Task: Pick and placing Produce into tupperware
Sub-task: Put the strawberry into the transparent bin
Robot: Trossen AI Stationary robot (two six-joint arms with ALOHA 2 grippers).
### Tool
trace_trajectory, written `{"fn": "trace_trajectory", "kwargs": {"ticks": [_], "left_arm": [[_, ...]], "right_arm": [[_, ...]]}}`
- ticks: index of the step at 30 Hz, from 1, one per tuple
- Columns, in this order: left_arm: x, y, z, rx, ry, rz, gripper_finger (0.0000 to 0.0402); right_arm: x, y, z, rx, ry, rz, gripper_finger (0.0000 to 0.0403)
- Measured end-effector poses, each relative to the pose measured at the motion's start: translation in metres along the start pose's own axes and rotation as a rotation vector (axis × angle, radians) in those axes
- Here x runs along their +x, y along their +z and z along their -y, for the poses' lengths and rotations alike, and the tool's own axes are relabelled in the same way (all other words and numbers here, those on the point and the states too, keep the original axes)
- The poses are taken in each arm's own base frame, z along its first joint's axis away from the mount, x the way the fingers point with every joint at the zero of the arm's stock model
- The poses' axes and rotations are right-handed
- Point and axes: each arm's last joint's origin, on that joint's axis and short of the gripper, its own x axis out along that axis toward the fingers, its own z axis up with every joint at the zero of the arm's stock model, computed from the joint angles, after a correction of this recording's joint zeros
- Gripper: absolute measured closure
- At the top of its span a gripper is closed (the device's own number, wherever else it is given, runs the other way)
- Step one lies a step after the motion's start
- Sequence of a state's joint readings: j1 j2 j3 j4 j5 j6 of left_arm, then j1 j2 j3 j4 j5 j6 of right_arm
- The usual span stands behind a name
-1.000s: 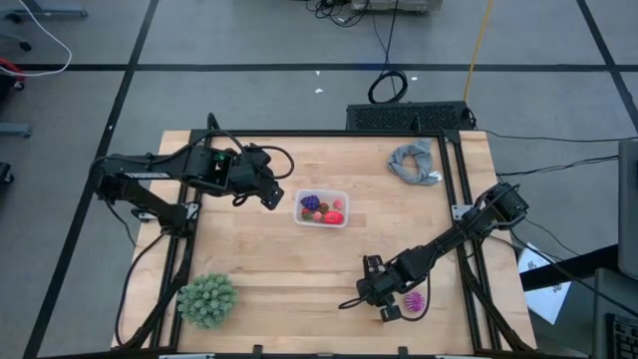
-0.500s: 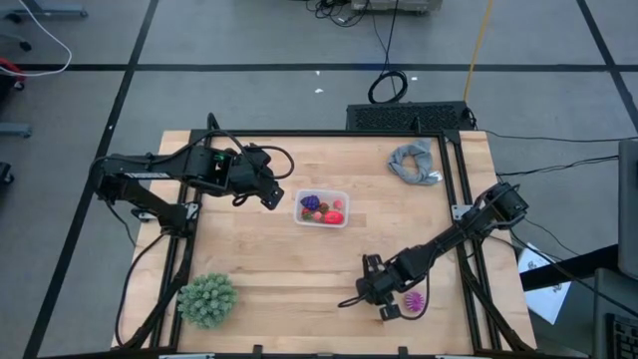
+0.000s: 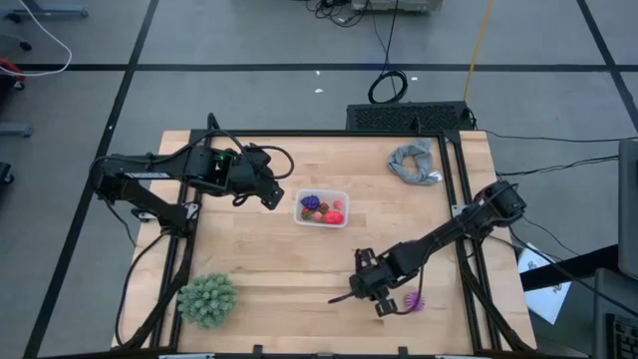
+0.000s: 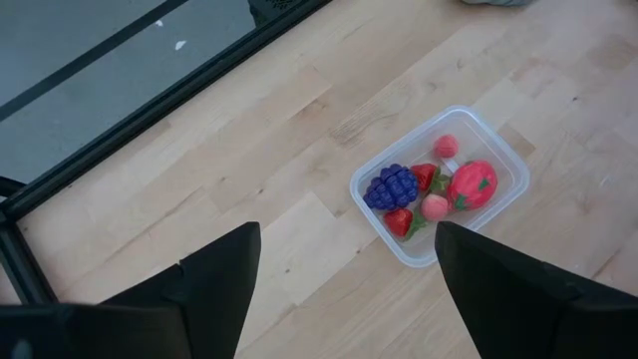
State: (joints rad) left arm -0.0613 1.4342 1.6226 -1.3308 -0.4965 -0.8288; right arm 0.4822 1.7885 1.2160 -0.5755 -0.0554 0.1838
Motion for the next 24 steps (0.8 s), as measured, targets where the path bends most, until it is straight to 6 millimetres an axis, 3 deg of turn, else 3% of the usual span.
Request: {"fn": "trace_trajectory", "kwargs": {"ticks": [11, 24], "left_arm": [[0.000, 0.000, 0.000, 0.004, 0.000, 0.000, 0.0094], [0.000, 0.000, 0.000, 0.036, 0.000, 0.000, 0.0094]], "right_arm": [[-0.038, 0.029, 0.036, -0.071, -0.099, -0.008, 0.0300], [-0.098, 0.061, 0.123, -0.057, -0.208, 0.135, 0.0300]]}}
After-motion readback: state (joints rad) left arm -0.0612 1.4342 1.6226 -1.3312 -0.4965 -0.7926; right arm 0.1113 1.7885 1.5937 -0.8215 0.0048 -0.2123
